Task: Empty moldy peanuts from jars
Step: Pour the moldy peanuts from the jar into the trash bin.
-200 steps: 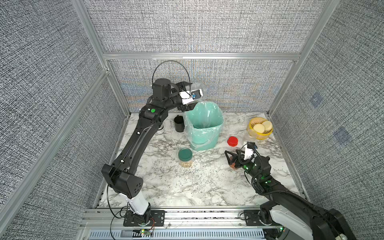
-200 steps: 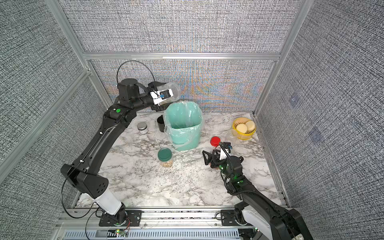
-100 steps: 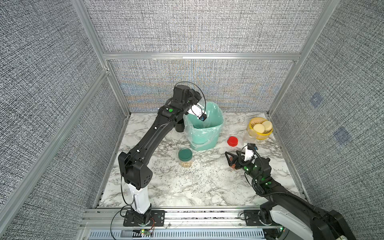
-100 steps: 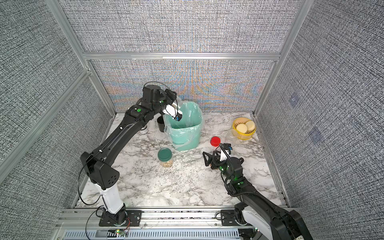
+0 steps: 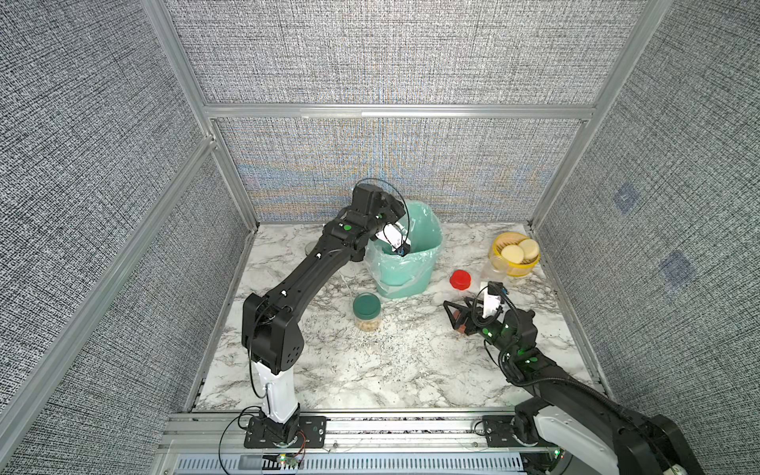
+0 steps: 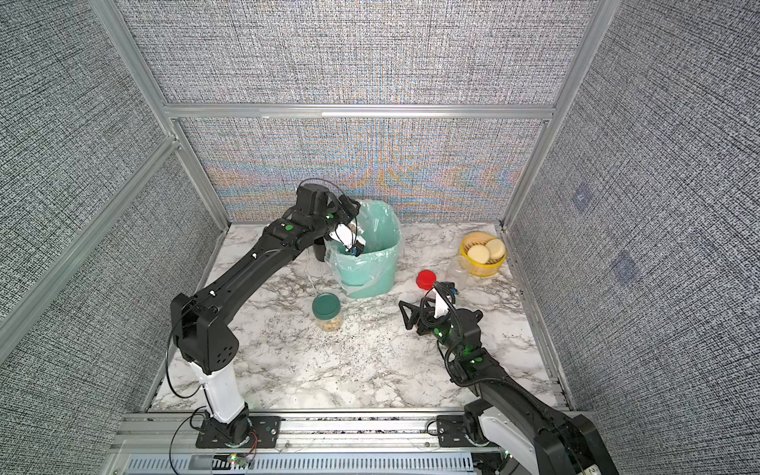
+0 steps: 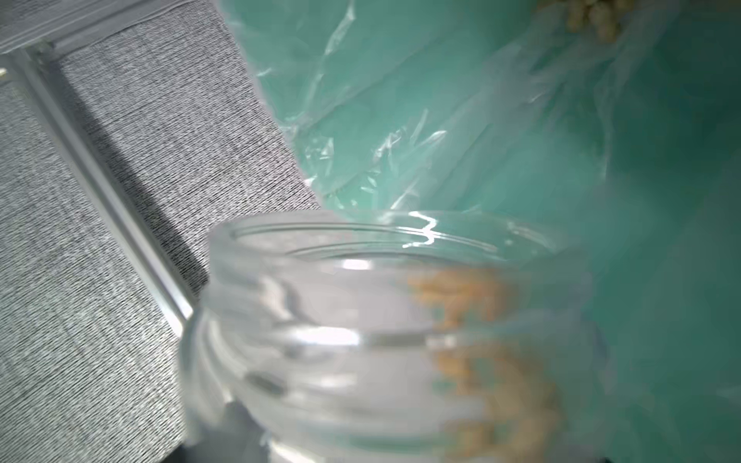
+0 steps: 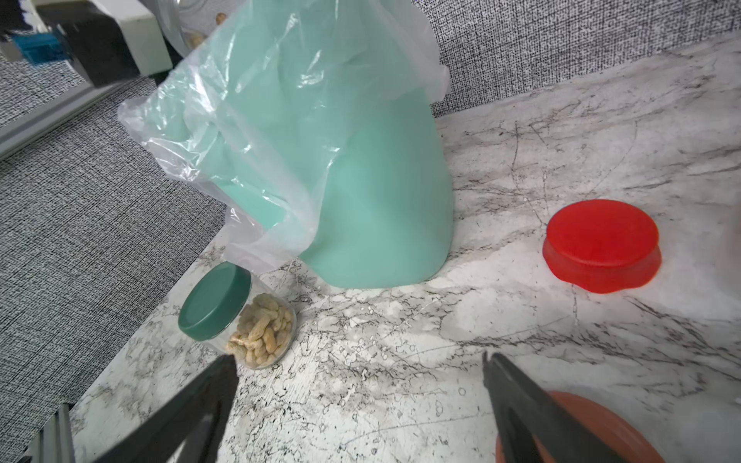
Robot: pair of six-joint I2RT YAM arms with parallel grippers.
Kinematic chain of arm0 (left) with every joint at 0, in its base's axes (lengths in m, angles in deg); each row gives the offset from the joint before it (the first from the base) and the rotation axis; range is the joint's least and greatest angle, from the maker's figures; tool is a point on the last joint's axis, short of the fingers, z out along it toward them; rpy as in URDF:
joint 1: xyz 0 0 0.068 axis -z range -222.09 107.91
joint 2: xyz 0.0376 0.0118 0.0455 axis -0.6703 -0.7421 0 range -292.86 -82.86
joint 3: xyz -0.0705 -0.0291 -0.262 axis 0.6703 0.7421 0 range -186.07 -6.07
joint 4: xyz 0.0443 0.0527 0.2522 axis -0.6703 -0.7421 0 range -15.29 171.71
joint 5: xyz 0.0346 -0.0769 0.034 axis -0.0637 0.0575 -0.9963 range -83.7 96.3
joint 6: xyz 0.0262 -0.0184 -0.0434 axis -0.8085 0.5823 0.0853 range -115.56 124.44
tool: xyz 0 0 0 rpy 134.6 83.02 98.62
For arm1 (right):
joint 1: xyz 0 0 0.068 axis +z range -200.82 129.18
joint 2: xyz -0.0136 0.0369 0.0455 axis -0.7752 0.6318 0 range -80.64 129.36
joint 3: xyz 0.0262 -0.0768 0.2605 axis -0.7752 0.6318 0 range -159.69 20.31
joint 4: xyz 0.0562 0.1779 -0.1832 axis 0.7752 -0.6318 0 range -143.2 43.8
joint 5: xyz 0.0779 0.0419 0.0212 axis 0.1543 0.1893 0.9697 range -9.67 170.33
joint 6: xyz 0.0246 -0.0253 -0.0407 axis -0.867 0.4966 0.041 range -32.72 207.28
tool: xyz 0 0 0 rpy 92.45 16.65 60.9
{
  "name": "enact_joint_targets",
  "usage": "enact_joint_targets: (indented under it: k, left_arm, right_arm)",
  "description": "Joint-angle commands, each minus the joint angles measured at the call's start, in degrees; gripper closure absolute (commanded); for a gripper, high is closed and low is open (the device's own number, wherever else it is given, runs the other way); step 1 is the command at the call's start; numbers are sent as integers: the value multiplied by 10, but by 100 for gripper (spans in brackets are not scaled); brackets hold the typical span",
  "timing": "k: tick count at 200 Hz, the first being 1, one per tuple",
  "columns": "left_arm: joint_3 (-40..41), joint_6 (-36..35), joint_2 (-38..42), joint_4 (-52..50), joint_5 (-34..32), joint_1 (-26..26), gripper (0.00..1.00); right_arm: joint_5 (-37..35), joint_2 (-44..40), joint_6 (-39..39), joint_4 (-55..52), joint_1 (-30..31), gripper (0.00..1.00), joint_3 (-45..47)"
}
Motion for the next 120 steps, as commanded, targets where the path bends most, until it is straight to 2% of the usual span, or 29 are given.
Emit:
enact_joint_targets:
  k: [1,14,28,45,61,83,120]
  left_arm:
    - [-11,-363,-4,26,45,1,100]
    - [-12,-362,-13,50,34,1,100]
    - [-50,-361,-30,91,13,1,100]
    - [-82,-361,-38,99,22,3,100]
    - [-49,-361,-28,67,33,3,100]
    - [5,-361,-17,40,8,0,100]
    - [-35,-359,-12,76,10,12,100]
  right_arm:
    - [19,-4,18,-17,-5,2,-4]
    - [24,-4,21,-20,-11,2,-4]
    - [25,-5,21,-20,-17,2,-6]
    - [20,-14,17,-24,-18,2,-2]
    - [12,-27,10,-18,-18,2,10]
    - [12,-32,13,-20,-23,2,14]
    - [12,-36,19,-27,-28,2,10]
